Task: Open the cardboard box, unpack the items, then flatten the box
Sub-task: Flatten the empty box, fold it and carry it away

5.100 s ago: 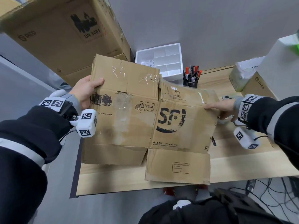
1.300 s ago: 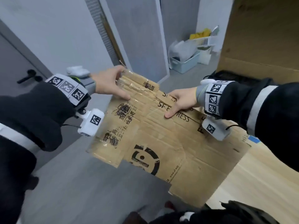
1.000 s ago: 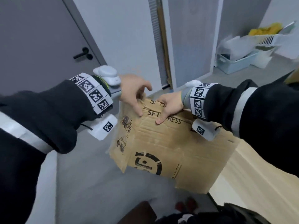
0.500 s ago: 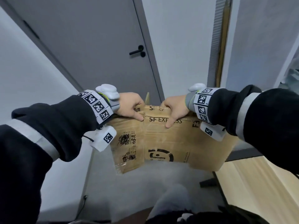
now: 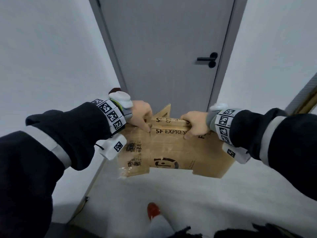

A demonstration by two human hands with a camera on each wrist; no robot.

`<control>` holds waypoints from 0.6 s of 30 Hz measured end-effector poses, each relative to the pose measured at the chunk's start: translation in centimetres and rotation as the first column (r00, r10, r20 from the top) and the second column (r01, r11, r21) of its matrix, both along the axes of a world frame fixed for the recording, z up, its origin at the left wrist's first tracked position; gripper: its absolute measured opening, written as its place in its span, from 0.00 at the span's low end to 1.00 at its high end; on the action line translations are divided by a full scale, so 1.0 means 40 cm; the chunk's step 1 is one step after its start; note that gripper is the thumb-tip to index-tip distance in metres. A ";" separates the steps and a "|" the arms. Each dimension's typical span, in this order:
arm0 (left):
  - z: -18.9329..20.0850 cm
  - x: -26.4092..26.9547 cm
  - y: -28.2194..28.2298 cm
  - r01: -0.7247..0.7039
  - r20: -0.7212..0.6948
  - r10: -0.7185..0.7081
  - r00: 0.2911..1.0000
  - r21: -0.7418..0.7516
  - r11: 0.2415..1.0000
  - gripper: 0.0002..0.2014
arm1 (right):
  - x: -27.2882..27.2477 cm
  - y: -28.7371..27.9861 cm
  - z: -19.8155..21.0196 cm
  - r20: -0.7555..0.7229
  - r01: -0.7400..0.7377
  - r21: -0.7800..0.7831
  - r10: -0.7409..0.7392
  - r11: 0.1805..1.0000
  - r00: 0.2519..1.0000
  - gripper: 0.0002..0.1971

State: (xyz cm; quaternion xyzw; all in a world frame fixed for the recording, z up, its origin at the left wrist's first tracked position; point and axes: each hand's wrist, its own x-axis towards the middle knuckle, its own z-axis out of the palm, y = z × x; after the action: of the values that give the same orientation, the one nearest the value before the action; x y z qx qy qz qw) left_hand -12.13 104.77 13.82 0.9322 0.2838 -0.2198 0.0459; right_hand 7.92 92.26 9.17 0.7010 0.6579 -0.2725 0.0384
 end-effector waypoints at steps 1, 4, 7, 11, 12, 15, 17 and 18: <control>-0.009 -0.013 0.037 -0.016 -0.003 0.016 1.000 0.027 1.000 0.16 | -0.012 0.061 0.002 0.014 -0.018 -0.006 0.018 1.000 1.000 0.15; -0.041 -0.119 0.190 -0.173 0.017 0.173 0.985 0.006 0.985 0.26 | -0.125 0.293 -0.020 0.018 -0.144 -0.038 0.144 0.989 0.989 0.14; -0.039 -0.257 0.344 -0.212 -0.073 0.204 0.976 -0.129 0.969 0.37 | -0.261 0.506 -0.012 0.017 -0.290 -0.070 0.292 0.954 0.956 0.13; -0.029 -0.409 0.449 -0.381 -0.067 0.375 0.925 -0.197 0.903 0.26 | -0.407 0.711 -0.002 0.017 -0.441 -0.038 0.441 0.897 0.897 0.15; -0.039 -0.456 0.475 -0.434 -0.065 0.430 0.901 -0.175 0.884 0.24 | -0.449 0.765 -0.001 0.010 -0.480 -0.040 0.480 0.877 0.877 0.16; -0.065 -0.599 0.529 -0.615 0.027 0.625 0.780 -0.149 0.774 0.20 | -0.580 0.919 -0.003 -0.014 -0.613 -0.046 0.613 0.788 0.790 0.15; -0.073 -0.671 0.554 -0.709 0.086 0.723 0.686 -0.146 0.690 0.19 | -0.652 1.003 -0.002 0.020 -0.715 -0.025 0.715 0.699 0.699 0.14; -0.078 -0.696 0.559 -0.733 0.089 0.748 0.658 -0.150 0.663 0.18 | -0.675 1.023 -0.007 0.038 -0.742 -0.004 0.741 0.671 0.670 0.14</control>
State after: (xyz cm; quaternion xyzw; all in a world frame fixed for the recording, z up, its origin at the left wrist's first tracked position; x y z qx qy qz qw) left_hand -39.98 127.13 10.70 0.7453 0.6234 -0.1289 0.1985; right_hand -19.09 133.20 8.88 0.3787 0.8865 -0.2171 0.1536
